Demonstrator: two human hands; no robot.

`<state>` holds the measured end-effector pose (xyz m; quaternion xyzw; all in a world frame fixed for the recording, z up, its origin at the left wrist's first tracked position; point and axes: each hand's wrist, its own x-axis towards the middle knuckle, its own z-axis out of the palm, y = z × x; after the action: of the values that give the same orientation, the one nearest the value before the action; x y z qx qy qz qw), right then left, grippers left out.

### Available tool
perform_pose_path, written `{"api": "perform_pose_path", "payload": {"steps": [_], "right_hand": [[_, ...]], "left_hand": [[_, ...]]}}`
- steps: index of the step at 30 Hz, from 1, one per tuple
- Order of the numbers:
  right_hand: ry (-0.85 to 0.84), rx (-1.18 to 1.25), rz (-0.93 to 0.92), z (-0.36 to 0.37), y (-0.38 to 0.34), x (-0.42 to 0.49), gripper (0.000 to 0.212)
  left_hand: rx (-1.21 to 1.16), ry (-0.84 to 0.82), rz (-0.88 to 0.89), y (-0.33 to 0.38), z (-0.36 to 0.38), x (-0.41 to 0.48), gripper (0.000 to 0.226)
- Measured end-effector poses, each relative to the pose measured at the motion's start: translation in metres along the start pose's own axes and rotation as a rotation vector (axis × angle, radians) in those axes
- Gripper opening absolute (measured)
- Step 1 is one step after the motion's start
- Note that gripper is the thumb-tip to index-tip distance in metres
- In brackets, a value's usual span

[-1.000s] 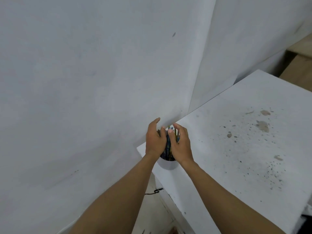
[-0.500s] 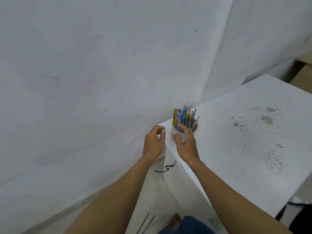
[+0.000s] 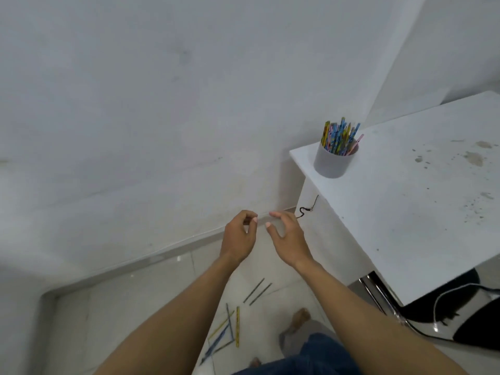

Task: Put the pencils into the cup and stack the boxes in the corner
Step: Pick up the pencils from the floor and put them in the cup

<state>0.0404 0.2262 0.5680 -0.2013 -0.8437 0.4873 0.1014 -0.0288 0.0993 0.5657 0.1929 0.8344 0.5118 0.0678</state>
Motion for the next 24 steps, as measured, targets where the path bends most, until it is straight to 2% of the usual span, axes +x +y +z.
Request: {"api": "perform_pose_path", "payload": {"steps": [4,8,12,24], "right_hand": [[-0.079,-0.268,-0.073,0.006,0.009,-0.025,0.040],[-0.231,-0.412,-0.012,0.003,0.030,-0.047,0.045],[-0.340,-0.413,0.058,0.010,0.047,-0.062,0.045],[-0.423,-0.220,0.224,0.055,0.081,-0.101,0.046]], "left_hand": [[0.053,-0.034,-0.030,-0.017,-0.012,-0.035,0.012],[0.117,-0.034,-0.107,-0.036,-0.022,-0.069,0.015],[0.145,-0.039,-0.207,-0.043,-0.029,-0.103,0.017],[0.290,-0.206,-0.291,-0.071,-0.019,-0.133,0.021]]}}
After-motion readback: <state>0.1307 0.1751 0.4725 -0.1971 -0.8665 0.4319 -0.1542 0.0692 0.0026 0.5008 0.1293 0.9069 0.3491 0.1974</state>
